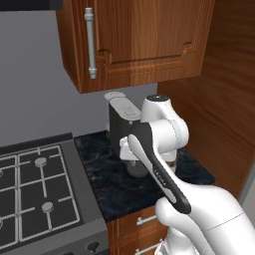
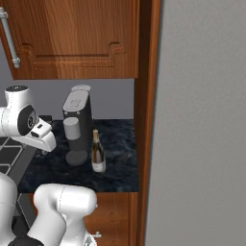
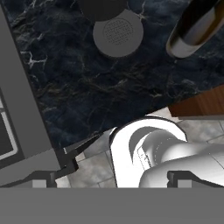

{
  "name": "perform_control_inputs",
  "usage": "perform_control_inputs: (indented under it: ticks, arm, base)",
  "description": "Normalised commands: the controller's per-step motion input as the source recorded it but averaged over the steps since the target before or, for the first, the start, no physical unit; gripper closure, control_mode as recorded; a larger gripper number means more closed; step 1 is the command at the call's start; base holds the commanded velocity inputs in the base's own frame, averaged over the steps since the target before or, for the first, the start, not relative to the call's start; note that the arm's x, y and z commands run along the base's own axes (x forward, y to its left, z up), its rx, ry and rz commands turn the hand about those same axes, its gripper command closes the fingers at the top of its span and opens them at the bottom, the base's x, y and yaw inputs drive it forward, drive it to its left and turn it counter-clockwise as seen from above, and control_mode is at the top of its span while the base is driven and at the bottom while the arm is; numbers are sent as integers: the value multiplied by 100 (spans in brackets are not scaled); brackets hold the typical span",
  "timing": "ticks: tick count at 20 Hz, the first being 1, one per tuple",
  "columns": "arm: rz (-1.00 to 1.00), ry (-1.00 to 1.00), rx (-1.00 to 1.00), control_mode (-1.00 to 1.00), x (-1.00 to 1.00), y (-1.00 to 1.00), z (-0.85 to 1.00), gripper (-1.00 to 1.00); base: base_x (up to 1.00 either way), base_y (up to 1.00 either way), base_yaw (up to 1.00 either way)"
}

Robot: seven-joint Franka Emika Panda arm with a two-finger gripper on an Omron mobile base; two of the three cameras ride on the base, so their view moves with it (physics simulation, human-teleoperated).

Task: There is a wine glass and glass cup on the dining counter. Place the wine bottle next to the wine glass and the juice bottle next to the glass cup.

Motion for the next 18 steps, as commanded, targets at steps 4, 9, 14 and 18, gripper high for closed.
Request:
perform_control_inputs:
  ticks: [4,9,14,18]
  arm:
    - [0,0,0,100,0,0,0,-100]
    - [0,0,0,100,0,0,0,-100]
    - [-11,0,-3,-100,-3,1,0,-100]
    - [-38,-6,-10,-100,-6,1,0,-100]
  base:
    - [0,0,0]
    - [0,0,0]
    - [0,0,0]
    - [0,0,0]
